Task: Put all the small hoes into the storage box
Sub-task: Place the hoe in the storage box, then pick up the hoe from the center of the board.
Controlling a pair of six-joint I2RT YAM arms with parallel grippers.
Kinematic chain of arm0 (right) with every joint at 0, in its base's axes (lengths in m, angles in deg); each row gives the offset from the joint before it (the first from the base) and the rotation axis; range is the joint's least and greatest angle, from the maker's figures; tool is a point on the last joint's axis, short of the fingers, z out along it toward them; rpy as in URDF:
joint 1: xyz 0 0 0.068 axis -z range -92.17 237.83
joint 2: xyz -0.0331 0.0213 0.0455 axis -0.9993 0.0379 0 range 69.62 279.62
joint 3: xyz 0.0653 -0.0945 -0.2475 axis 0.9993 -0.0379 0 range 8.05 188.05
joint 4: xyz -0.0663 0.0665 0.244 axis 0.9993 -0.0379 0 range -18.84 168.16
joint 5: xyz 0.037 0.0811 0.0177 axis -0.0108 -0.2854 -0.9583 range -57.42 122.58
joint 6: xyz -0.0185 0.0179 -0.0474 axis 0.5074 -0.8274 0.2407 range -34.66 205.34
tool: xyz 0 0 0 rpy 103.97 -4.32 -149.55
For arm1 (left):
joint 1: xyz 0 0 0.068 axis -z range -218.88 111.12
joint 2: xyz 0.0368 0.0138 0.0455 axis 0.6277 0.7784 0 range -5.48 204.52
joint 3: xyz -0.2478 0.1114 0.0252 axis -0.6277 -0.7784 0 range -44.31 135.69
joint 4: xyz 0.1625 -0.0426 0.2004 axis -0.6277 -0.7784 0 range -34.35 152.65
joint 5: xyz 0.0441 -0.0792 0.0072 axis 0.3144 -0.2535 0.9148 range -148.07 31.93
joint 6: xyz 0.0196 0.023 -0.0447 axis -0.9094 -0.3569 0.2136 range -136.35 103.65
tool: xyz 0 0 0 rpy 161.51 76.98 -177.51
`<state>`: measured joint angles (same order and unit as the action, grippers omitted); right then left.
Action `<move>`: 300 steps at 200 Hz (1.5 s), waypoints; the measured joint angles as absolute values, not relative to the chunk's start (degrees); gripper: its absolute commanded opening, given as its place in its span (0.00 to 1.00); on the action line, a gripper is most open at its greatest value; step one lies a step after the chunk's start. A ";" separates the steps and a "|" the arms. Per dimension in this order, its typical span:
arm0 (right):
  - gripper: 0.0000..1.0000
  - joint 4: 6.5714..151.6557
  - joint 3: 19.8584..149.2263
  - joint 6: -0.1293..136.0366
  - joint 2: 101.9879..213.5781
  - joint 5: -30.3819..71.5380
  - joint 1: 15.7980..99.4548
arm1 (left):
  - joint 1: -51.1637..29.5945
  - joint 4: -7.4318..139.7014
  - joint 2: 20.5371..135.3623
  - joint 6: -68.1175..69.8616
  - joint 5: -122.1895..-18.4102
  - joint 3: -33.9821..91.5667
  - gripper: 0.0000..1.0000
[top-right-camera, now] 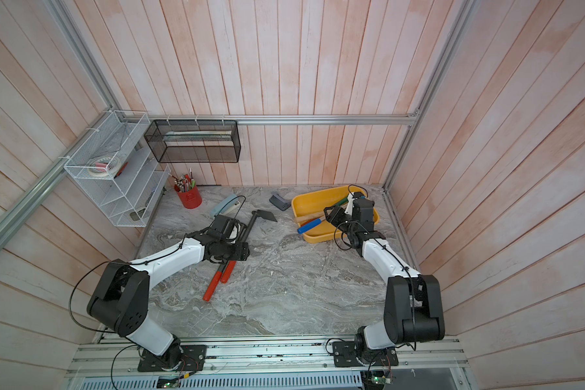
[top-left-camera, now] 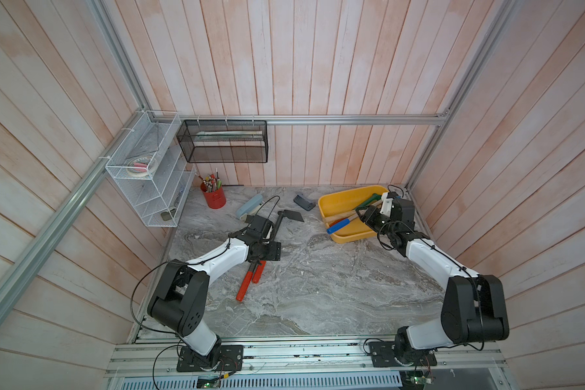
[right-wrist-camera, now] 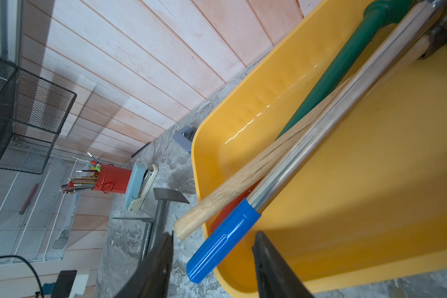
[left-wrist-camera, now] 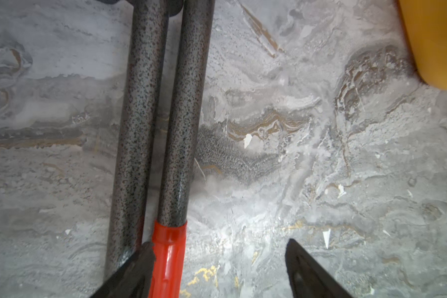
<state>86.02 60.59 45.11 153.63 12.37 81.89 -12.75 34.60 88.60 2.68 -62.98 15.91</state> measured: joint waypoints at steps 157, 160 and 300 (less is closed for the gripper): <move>0.52 88.40 54.03 43.17 151.24 10.25 81.00 | -13.61 38.97 95.58 1.19 -62.26 17.51 0.76; 0.52 88.45 53.96 43.17 151.24 10.18 81.00 | -13.61 39.10 95.66 1.19 -62.19 17.51 0.76; 0.51 90.33 53.94 41.88 151.24 8.44 80.89 | -13.65 39.98 98.77 0.27 -59.52 18.06 0.54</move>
<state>90.33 53.94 41.88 151.24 8.44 80.89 -13.65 39.98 98.77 0.27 -59.52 18.06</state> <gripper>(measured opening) 0.516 0.592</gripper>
